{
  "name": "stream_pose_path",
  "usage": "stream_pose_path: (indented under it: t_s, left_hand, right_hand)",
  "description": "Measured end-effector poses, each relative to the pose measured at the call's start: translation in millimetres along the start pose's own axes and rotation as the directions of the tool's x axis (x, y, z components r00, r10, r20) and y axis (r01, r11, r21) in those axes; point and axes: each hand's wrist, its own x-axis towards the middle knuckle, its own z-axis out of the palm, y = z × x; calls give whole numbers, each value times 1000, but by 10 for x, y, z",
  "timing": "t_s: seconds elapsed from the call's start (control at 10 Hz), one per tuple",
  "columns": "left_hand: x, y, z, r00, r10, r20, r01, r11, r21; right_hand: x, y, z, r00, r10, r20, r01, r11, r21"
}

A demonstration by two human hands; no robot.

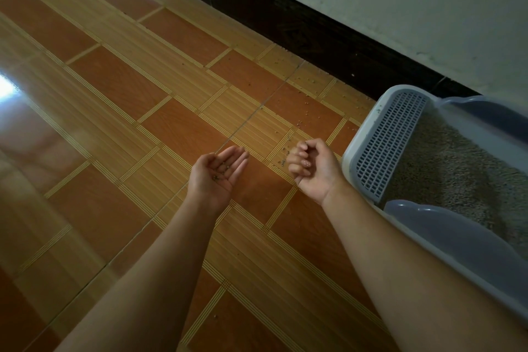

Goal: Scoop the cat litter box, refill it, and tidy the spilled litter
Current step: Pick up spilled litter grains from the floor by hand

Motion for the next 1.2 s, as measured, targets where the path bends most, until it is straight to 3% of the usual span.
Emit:
stream_pose_path:
  t_s: [0.1,0.2,0.3,0.4,0.5,0.6,0.7,0.8,1.0,1.1,1.2]
  left_hand:
    - [-16,4,-8,1000,-3,-10,3,1000,5]
    - [-34,5,-9,999,-12,-50,13,1000,27]
    - [-32,-3,-19,991,-19,-131,28,998,65]
    - [-12,-4,-49,984,-17,-175,31,996,80]
    - [-8,3,-63,983,-24,-180,34,998,52]
    - [2,4,-76,983,-28,-182,34,999,30]
    - [16,-1,-87,983,-34,-183,39,999,22]
    - [30,0,-76,982,-40,-183,44,999,17]
    - [62,-5,-46,984,-39,-174,40,999,4]
    - [89,-17,-38,984,-46,-172,47,999,1]
    - [109,-20,-33,985,-48,-165,49,999,-2]
  right_hand:
    - [-8,-1,-19,999,-29,-35,27,998,-50]
    - [-15,20,-48,976,-108,-188,59,966,-251]
    - [17,72,-97,905,-275,-324,54,830,-555]
    - [76,91,-193,811,-446,-379,-62,579,-813]
    - [119,95,-258,776,-523,-352,-81,471,-878]
    - [90,83,-240,760,-585,-283,-144,273,-951]
    - [54,101,-218,802,-570,-180,-311,-140,-940]
    - [97,139,-220,811,-576,-103,-454,-508,-732]
    - [203,118,-184,867,-496,49,-377,-717,-586]
    - [202,121,-163,882,-459,105,-322,-751,-576]
    - [226,87,-195,868,-486,103,-312,-695,-648]
